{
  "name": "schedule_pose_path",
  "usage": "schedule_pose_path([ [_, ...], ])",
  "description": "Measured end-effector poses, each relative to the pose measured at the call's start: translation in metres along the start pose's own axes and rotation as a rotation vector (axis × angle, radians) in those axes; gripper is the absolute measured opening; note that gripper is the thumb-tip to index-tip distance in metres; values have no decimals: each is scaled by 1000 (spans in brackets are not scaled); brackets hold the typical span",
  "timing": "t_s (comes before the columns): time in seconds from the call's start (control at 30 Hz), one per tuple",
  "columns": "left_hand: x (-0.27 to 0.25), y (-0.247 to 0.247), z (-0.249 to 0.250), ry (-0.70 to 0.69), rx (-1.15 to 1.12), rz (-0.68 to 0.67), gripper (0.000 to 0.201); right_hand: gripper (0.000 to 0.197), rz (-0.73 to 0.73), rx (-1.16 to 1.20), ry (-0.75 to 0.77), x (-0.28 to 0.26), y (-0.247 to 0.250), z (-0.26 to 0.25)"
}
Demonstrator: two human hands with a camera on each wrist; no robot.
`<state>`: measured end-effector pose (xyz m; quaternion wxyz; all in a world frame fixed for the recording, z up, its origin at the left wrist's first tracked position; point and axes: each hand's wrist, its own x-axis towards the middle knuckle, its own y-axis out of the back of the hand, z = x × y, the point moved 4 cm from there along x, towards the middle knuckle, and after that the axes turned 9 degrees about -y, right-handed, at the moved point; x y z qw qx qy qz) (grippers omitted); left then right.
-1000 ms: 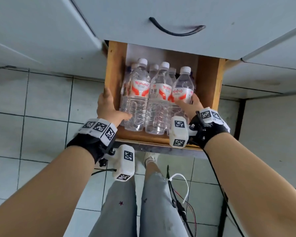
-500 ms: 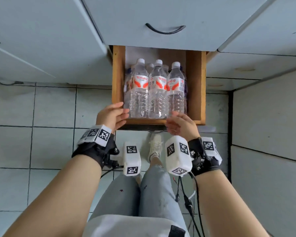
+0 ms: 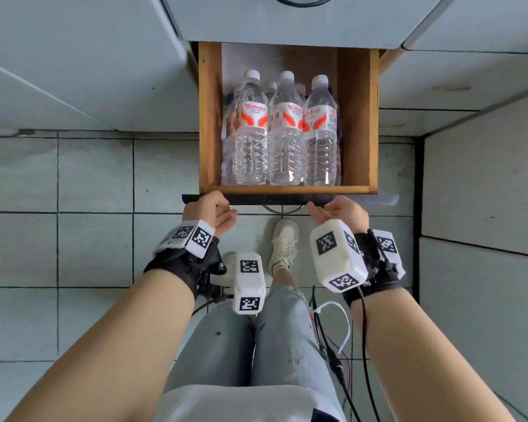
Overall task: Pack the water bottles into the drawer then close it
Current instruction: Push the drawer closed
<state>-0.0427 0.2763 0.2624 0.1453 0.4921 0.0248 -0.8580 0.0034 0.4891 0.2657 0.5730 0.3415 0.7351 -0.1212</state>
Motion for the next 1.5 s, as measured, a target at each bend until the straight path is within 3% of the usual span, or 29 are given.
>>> schedule_pose_path([
  [0.1,-3,-3,1,-25,-74,35,17,19,-93,409,-117,-3,-2,7],
  [0.2,-1,-8,3,-51,-125,44,20,32,-137,498,-83,3,-5,-2],
  [0.4,17,-28,34,-150,-121,35,22,34,-259,431,-9,4,-26,-41],
  [0.53,33,-53,59,-203,-155,-50,20,31,-307,384,-12,15,-46,-75],
  [0.67,49,-75,91,-251,-115,-114,57,55,-319,435,0,22,-65,-113],
  [0.87,70,-100,136,-262,8,-168,64,67,-315,382,23,30,-91,-157],
  [0.97,77,-110,148,-252,24,-222,71,64,-305,377,23,37,-100,-176],
  [1.1,89,-123,160,-293,132,-258,63,60,-321,335,39,49,-107,-198],
  [1.3,101,-132,160,-232,46,-297,89,33,-331,285,51,57,-110,-206],
  [1.37,95,-130,157,-264,12,-258,86,44,-342,225,77,56,-104,-201],
  [1.5,68,-129,156,-295,-54,-243,51,48,-216,-15,119,44,-84,-198],
])
